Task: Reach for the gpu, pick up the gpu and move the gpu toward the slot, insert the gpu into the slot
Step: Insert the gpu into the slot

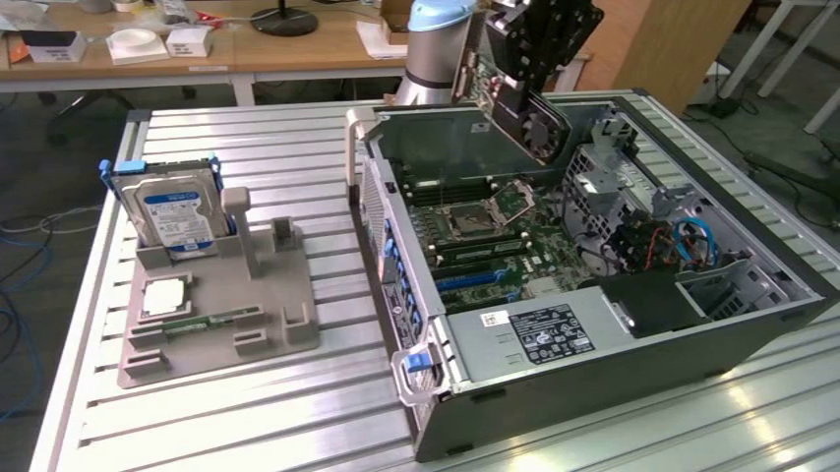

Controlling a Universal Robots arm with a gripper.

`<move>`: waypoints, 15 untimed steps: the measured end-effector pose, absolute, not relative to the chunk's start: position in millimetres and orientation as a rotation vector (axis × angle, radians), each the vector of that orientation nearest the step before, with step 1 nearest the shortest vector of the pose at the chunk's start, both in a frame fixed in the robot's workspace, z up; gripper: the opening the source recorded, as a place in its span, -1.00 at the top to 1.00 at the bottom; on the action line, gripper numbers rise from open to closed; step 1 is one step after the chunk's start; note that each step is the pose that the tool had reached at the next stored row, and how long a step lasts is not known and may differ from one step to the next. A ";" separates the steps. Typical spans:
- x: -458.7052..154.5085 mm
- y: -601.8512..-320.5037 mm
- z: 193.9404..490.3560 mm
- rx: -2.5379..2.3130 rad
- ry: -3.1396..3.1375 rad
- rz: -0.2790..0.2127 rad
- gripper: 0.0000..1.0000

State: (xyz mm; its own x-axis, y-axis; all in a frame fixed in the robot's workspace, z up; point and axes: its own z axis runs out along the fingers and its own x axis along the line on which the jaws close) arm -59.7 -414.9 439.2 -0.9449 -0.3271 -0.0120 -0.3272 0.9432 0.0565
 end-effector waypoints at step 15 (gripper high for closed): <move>-59.8 -415.0 436.0 -0.912 3.010 0.091 0.47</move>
